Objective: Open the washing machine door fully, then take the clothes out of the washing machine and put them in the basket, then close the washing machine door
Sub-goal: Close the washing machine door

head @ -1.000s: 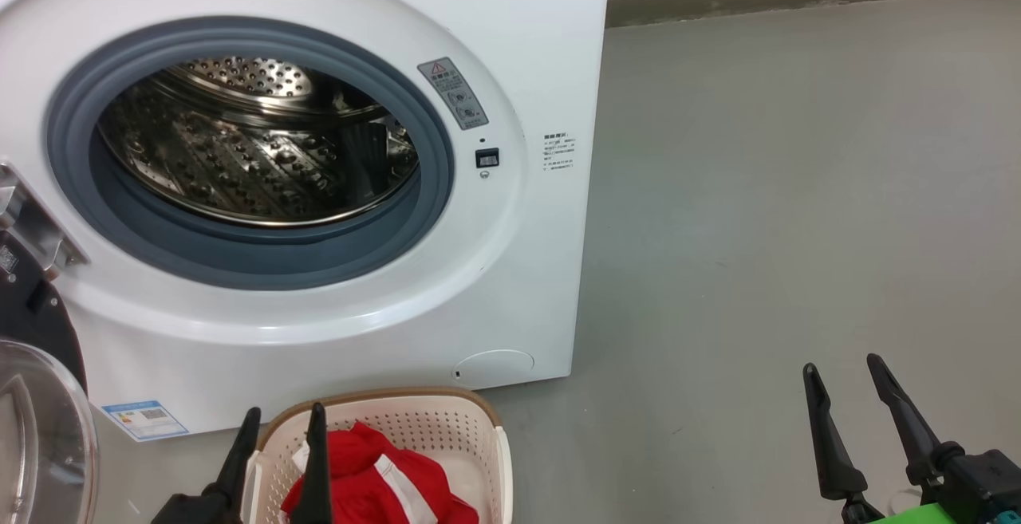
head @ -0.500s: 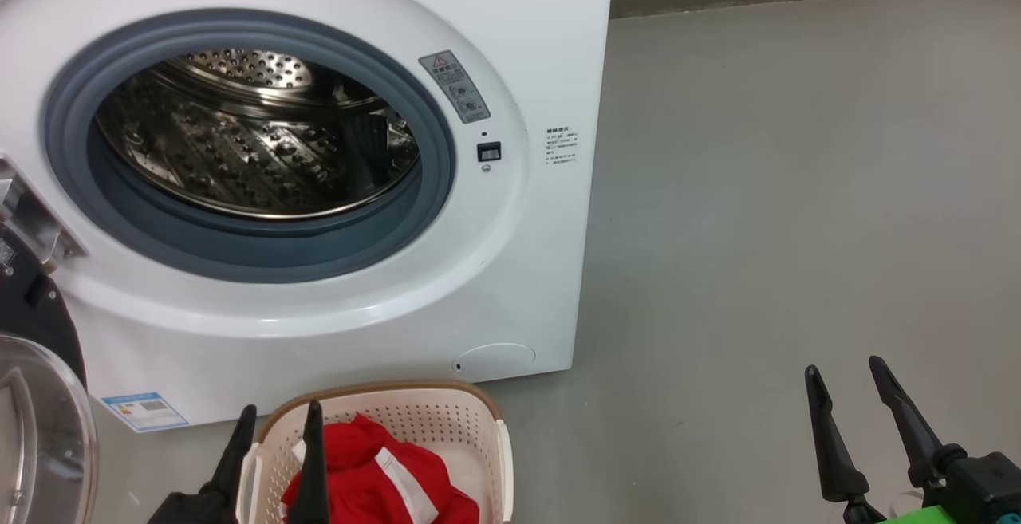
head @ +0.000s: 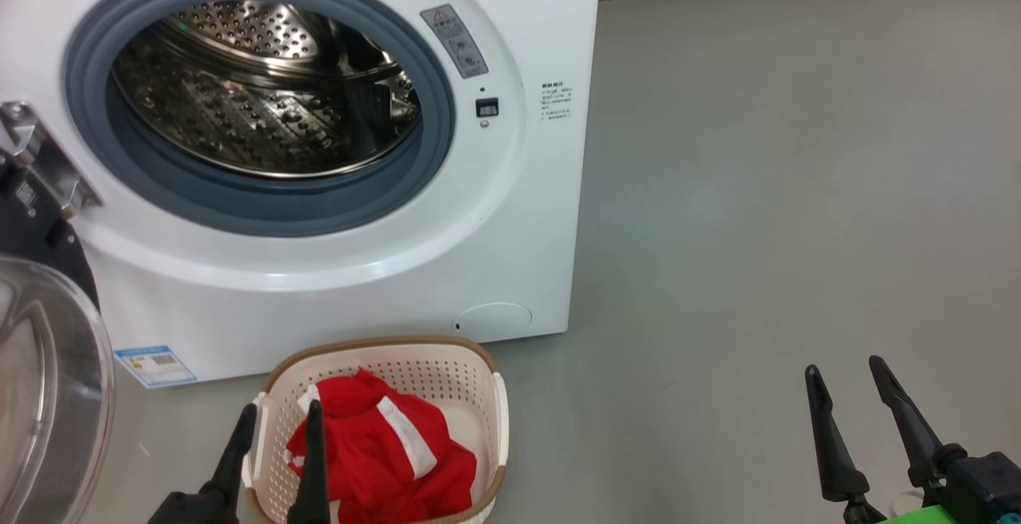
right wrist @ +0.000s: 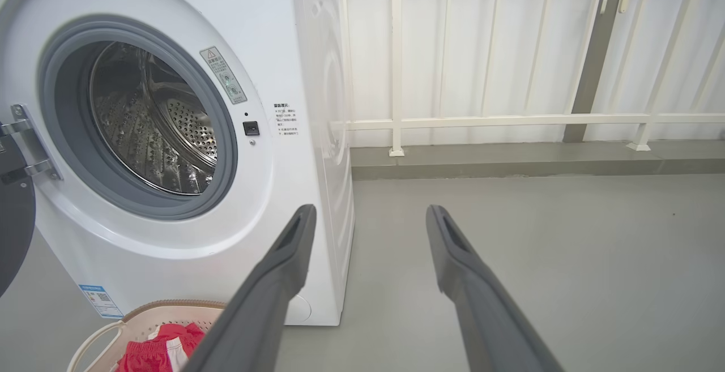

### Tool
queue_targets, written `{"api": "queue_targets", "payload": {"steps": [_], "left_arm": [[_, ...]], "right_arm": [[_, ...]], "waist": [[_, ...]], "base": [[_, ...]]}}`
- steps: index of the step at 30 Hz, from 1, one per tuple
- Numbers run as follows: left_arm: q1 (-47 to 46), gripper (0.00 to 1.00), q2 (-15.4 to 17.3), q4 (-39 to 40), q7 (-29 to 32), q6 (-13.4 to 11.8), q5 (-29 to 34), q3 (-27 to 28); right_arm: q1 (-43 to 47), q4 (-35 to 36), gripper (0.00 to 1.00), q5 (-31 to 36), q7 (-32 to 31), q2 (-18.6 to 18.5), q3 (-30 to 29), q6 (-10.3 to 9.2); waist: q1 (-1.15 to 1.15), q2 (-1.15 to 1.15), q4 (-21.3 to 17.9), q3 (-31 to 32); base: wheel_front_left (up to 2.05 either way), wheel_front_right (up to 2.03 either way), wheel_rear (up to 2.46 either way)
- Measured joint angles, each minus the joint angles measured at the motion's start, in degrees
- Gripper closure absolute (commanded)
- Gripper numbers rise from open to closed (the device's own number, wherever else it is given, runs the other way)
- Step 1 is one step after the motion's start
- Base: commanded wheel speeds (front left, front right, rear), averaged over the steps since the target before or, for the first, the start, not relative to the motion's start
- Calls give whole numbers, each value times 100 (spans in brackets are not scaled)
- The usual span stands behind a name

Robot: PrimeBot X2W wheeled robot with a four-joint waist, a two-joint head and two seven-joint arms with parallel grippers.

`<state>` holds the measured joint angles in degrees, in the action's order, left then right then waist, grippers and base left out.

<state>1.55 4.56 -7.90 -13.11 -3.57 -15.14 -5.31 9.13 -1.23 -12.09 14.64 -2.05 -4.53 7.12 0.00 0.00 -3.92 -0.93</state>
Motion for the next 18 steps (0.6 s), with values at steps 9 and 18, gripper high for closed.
{"api": "queue_targets", "payload": {"steps": [9,18], "left_arm": [[-1,0,25,8,92,-2,7,-111],[-4,0,47,-1,54,-105,73,-146]], "right_arm": [[-1,-12,0,-1,0,0,-2,0],[-2,-14,0,-1,0,0,-3,0]], "waist": [[0,0,32,-14],[0,0,127,4]], "base": [[-47,47,0],[0,0,0]]}}
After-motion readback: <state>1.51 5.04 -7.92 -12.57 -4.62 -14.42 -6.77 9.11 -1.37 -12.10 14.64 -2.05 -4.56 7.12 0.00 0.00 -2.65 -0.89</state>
